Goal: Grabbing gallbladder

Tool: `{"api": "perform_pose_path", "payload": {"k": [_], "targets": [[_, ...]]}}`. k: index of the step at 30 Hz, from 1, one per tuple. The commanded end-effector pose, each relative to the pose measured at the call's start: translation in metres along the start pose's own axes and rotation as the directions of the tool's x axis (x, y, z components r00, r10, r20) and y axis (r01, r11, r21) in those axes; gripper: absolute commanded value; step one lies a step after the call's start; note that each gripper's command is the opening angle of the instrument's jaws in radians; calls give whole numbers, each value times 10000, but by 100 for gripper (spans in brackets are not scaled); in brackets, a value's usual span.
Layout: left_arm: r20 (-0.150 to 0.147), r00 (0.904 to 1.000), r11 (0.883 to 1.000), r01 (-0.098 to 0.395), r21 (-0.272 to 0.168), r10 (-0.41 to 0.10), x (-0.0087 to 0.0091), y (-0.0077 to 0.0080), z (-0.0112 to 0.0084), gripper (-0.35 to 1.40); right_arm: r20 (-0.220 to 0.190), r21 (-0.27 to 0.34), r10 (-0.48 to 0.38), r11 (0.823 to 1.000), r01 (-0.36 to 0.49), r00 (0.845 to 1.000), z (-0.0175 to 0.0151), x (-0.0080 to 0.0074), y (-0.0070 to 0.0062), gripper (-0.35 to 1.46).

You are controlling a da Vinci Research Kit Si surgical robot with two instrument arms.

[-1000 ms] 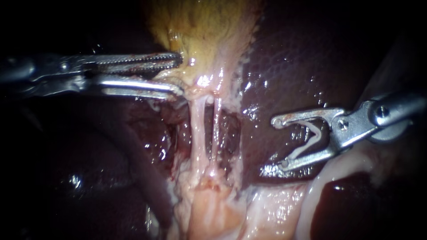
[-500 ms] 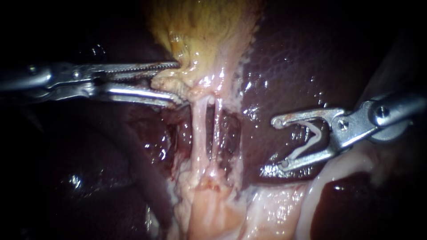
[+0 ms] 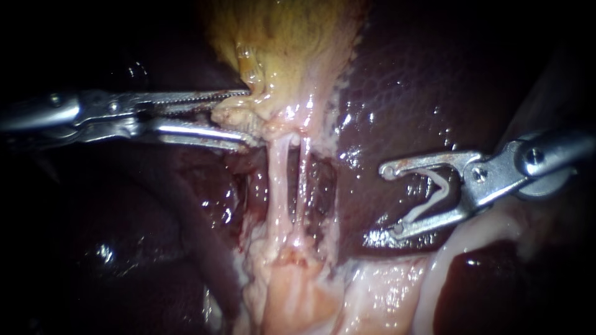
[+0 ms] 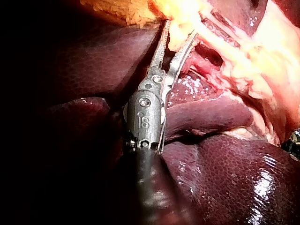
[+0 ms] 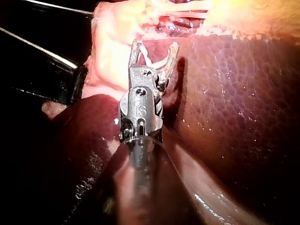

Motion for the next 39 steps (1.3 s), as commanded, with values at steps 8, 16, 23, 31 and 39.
{"api": "perform_pose_path", "payload": {"k": [8,16,23,31,39], "targets": [[-8,9997,9997,235,29,-235,-2,-2,4,5,-1,-1,0,10000,0,10000,0,0,0,47],[246,9977,9980,635,16,-635,-3,-2,3,-35,-1,1,-1,10000,1,10000,0,0,0,46],[794,9923,9940,989,-476,-949,-3,2,-6,-35,-2,5,-2,10000,2,10000,-1,0,0,46],[818,9889,9897,1292,-612,-1240,13,8,-21,-35,-3,8,-3,10000,3,10000,-2,-1,-1,46],[738,9868,9862,1493,-716,-1440,51,-2,-66,-35,-3,8,-3,10000,3,10000,-2,-1,-1,46]]}}
